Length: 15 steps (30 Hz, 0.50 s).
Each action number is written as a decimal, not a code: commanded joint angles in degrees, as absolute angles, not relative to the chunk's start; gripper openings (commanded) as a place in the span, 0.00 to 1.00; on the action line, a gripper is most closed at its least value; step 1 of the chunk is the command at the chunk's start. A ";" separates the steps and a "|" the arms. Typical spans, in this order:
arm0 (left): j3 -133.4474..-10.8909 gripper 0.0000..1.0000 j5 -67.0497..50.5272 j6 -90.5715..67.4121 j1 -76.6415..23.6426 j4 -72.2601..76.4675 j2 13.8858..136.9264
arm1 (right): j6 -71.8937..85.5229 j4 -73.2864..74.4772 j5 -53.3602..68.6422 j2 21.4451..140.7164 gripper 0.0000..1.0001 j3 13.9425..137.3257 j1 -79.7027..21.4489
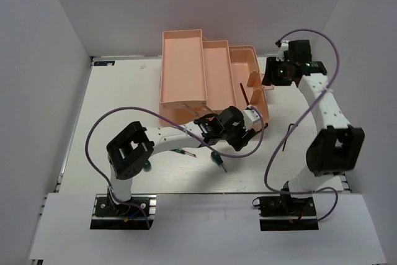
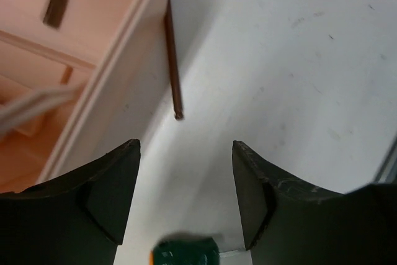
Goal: Sort the tools into containers
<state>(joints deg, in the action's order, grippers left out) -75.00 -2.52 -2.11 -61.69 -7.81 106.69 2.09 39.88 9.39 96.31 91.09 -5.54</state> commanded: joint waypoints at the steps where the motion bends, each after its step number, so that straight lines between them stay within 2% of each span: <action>1: -80.50 0.71 1.67 0.35 -61.96 -7.91 110.19 | 0.26 37.10 0.81 88.16 0.54 85.27 -1.69; 5: -83.49 0.72 1.67 0.97 -61.96 -8.53 115.04 | -2.63 36.91 2.37 80.80 0.54 74.83 5.44; 11: -84.90 0.72 1.14 0.44 -61.96 -5.98 118.47 | -2.46 36.65 8.25 76.64 0.54 67.85 12.12; 15: -88.06 0.65 2.46 -0.70 -62.49 -5.88 121.81 | -1.76 37.09 10.54 75.94 0.53 64.96 14.58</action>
